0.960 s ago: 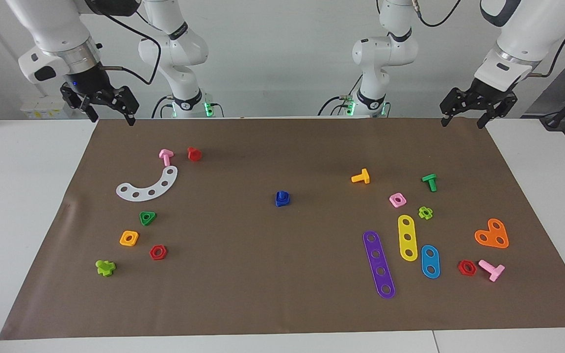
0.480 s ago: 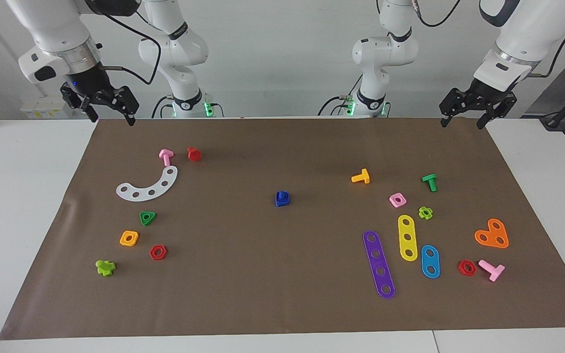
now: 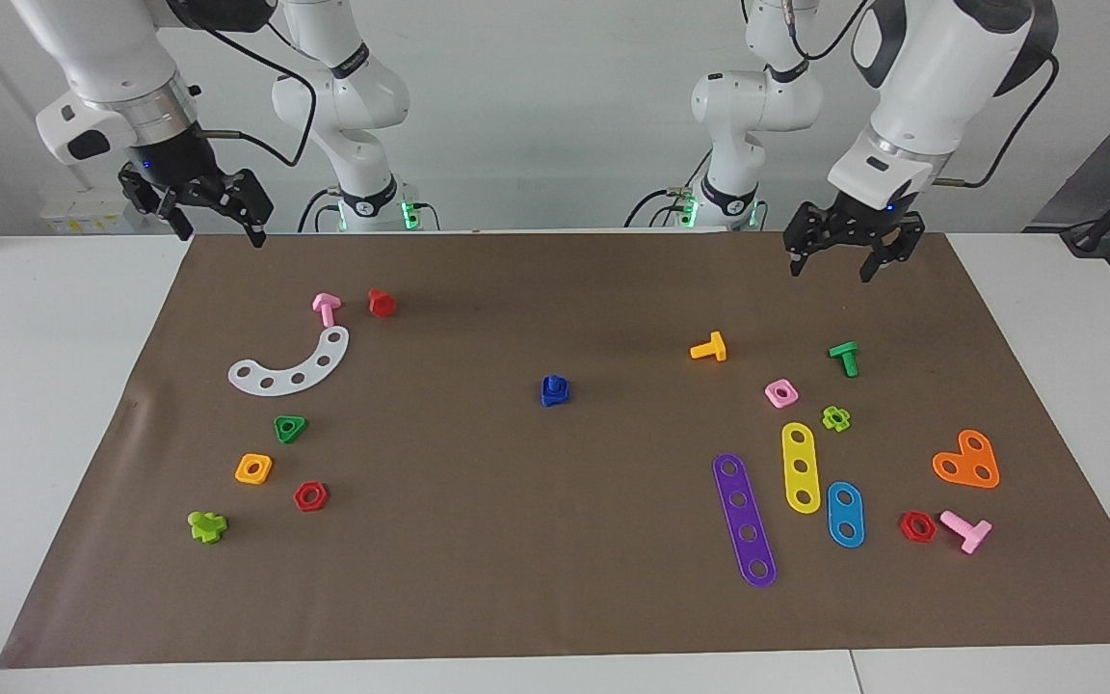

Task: Unscrew and place screws in storage area
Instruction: 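Reach the left gripper over to the blue nut mid-mat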

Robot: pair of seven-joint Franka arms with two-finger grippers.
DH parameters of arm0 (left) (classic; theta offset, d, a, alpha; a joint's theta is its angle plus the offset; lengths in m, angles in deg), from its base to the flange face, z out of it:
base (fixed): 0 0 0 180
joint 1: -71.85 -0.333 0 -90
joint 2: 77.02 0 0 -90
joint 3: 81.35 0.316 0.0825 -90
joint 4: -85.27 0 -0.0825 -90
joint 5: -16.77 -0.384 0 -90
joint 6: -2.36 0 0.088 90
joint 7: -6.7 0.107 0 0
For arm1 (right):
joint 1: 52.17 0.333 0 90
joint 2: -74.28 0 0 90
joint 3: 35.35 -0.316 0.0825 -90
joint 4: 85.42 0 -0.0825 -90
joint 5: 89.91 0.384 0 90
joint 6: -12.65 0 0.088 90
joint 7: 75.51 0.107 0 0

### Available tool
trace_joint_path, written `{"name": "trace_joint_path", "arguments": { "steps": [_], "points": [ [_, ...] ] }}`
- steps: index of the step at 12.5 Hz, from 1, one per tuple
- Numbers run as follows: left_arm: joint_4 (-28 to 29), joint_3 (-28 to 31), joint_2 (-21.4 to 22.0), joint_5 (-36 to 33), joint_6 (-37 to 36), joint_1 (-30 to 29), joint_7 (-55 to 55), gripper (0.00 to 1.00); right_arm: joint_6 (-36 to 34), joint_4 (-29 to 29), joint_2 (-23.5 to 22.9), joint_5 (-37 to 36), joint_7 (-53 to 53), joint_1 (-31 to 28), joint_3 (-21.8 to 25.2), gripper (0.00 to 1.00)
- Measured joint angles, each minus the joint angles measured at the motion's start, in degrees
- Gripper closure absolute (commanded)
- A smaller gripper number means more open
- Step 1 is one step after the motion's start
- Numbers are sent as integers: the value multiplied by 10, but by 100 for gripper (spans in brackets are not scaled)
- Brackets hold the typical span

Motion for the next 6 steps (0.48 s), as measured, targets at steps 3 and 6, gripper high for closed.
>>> {"name": "trace_joint_path", "arguments": {
  "steps": [3,6],
  "points": [
    [51,-1,-2,0,64,54,-66,3,0,0,0,0,0,0,0,0],
    [74,-1,-22,-3,110,108,-117,3,0,-1,0,0,0,0,0,0]
  ]
}}
